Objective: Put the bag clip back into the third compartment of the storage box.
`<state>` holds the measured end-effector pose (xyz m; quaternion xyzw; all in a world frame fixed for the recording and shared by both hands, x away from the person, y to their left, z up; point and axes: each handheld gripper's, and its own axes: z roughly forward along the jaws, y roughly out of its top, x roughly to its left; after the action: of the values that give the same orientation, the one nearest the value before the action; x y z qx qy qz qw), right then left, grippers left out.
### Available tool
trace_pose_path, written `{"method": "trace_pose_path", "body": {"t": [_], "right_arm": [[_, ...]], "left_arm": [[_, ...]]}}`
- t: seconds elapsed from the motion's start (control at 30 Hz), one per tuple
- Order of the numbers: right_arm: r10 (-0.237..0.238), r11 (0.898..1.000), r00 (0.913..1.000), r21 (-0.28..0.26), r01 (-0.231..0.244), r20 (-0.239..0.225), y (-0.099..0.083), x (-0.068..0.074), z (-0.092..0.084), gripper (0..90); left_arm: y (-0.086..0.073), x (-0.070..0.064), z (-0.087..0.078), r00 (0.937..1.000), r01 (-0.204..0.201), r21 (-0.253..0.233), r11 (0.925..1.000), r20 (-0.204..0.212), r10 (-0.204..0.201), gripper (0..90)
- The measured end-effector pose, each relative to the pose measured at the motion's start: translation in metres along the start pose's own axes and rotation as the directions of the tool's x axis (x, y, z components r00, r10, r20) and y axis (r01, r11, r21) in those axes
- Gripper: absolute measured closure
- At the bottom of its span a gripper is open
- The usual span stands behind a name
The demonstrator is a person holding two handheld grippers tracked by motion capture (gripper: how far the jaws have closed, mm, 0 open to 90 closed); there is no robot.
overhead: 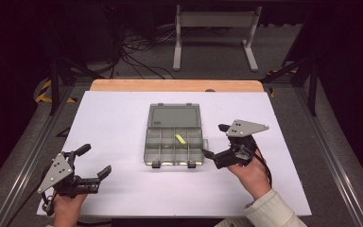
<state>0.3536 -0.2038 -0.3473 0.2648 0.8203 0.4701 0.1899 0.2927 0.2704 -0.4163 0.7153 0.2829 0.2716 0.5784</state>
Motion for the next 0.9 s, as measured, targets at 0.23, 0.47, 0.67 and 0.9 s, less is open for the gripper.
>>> {"method": "trace_pose_path", "body": {"t": [0.23, 0.47, 0.67, 0.9], "right_arm": [[0.017, 0.999, 0.9997, -0.031, -0.017, 0.014, -0.018, -0.001, -0.015, 0.6], [0.056, 0.996, 0.9977, -0.068, -0.053, 0.039, -0.037, -0.007, -0.032, 0.5], [0.072, 0.994, 0.9956, -0.092, -0.066, 0.060, -0.055, -0.014, -0.042, 0.5], [0.081, 0.990, 0.9945, -0.125, -0.072, 0.067, -0.076, -0.016, -0.051, 0.5]], "left_arm": [[0.000, 0.000, 0.000, 1.0000, -0.001, -0.001, 1.0000, 0.000, 0.001, 3.0], [0.000, 0.000, 0.000, 1.0000, 0.000, 0.001, 1.0000, 0.003, 0.000, 3.0], [0.000, -0.001, 0.000, 1.0000, -0.001, -0.002, 1.0000, 0.003, 0.001, 3.0], [0.000, 0.000, 0.000, 0.9999, 0.000, 0.000, 1.0000, 0.011, 0.000, 2.9]]}}
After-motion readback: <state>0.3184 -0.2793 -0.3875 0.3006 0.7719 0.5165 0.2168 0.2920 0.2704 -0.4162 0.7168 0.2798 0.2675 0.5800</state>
